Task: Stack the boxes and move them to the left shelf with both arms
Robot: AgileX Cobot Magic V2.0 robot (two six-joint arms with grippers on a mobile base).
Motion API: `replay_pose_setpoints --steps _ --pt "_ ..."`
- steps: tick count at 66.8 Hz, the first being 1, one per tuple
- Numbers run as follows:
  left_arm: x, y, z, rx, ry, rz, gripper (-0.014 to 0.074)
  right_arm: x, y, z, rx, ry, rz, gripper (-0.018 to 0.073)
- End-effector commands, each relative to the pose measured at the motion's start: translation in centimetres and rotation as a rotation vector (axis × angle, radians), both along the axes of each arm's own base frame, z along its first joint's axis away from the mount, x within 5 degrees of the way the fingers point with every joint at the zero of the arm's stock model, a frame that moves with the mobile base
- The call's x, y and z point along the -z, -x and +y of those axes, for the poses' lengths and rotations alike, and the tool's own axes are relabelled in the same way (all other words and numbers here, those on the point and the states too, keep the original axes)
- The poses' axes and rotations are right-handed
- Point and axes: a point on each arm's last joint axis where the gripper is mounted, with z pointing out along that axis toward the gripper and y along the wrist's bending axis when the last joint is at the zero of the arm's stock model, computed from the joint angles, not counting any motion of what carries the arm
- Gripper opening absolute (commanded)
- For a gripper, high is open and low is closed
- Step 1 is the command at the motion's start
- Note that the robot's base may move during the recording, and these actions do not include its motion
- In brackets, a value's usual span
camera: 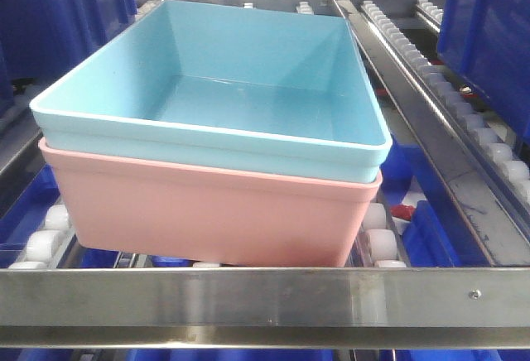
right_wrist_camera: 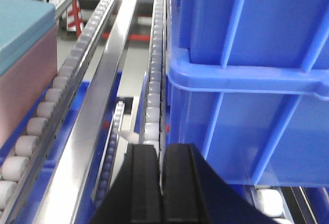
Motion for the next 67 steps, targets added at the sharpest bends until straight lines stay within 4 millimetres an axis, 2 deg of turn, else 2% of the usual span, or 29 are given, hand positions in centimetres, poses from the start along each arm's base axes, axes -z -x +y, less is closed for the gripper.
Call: replay_pose_setpoints --steps 1,67 --pt "0.11 0.04 0.00 0.000 0.003 -0.070 0.0011 -1.11 0.34 -0.07 0.010 -0.001 -0.164 0.0048" --pt "0.13 0.04 0.00 0.000 0.003 -0.068 0.0011 -1.17 0.33 -0.07 0.010 -0.004 -0.162 0.0048"
